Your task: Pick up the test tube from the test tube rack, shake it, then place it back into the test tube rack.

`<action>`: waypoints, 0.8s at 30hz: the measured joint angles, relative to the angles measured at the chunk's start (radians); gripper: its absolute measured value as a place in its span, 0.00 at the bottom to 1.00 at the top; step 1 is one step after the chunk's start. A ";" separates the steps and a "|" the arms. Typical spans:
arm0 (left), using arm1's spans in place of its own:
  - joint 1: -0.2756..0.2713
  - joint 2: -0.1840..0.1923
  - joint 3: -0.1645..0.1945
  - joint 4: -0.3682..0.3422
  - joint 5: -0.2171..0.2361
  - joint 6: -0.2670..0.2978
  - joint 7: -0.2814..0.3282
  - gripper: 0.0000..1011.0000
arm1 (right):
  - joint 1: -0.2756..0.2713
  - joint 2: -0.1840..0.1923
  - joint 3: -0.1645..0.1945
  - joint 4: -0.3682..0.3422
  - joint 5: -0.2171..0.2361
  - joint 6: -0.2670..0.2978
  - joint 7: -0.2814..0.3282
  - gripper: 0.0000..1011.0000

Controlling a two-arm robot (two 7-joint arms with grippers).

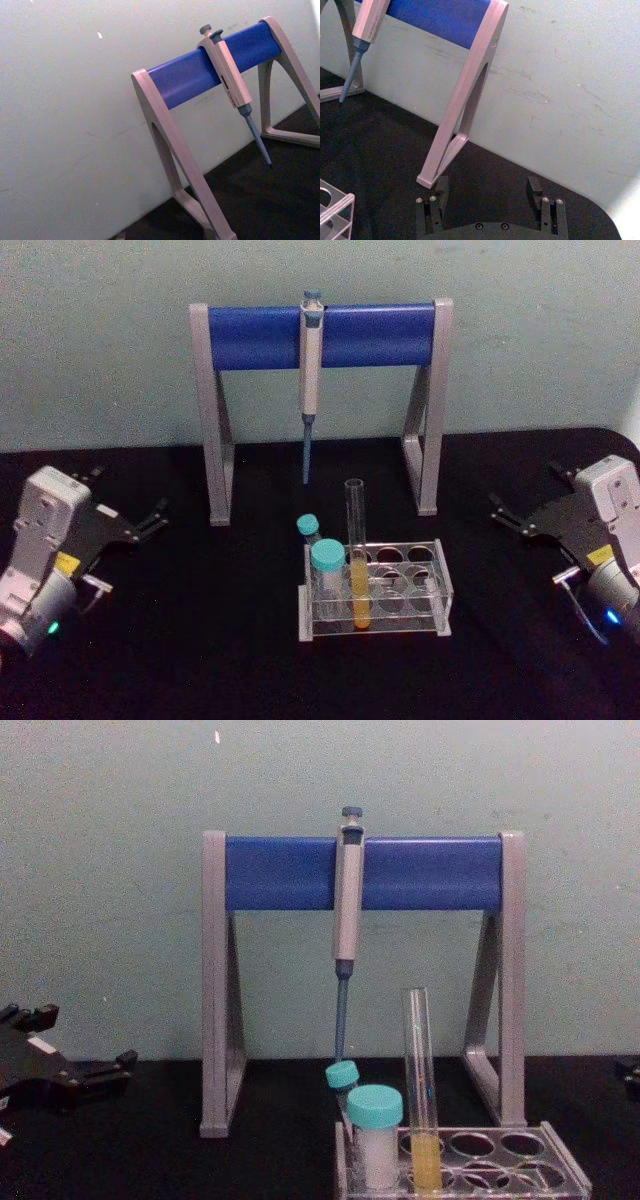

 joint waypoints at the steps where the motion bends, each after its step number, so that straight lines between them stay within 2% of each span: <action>1: 0.000 0.000 0.000 0.000 0.000 0.000 0.000 0.99 | 0.000 0.000 0.000 0.000 0.000 0.000 0.000 0.99; 24: 0.000 0.000 0.000 0.000 0.000 0.000 0.000 0.99 | 0.000 0.000 0.000 0.000 0.000 0.000 0.000 0.99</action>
